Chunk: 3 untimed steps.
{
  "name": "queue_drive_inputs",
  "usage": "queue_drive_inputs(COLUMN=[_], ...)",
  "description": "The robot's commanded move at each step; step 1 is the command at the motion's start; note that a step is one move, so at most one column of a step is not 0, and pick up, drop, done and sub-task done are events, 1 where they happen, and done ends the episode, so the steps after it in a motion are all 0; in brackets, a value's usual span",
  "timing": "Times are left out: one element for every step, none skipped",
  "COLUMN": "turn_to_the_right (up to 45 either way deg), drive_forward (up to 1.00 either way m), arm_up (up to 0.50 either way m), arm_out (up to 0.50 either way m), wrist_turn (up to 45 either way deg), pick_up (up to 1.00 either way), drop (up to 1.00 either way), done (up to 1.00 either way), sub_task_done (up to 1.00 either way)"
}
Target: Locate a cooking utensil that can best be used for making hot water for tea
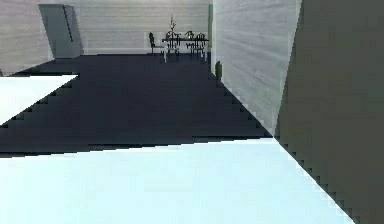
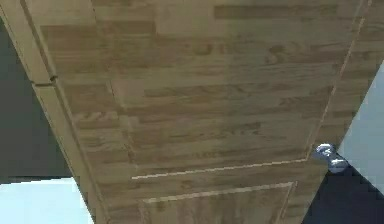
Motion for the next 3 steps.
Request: queue_drive_inputs(turn_to_the_right=[0.0,0.0,0.0], drive_forward=[1.00,1.00,1.00], arm_up=[0.00,0.00,0.00], arm_out=[0.00,0.00,0.00], wrist_turn=[0.0,0.0,0.0], pick_up=[0.00,0.00,0.00], drop=[0.00,0.00,0.00], done=[0.00,0.00,0.00], sub_task_done=[0.00,0.00,0.00])
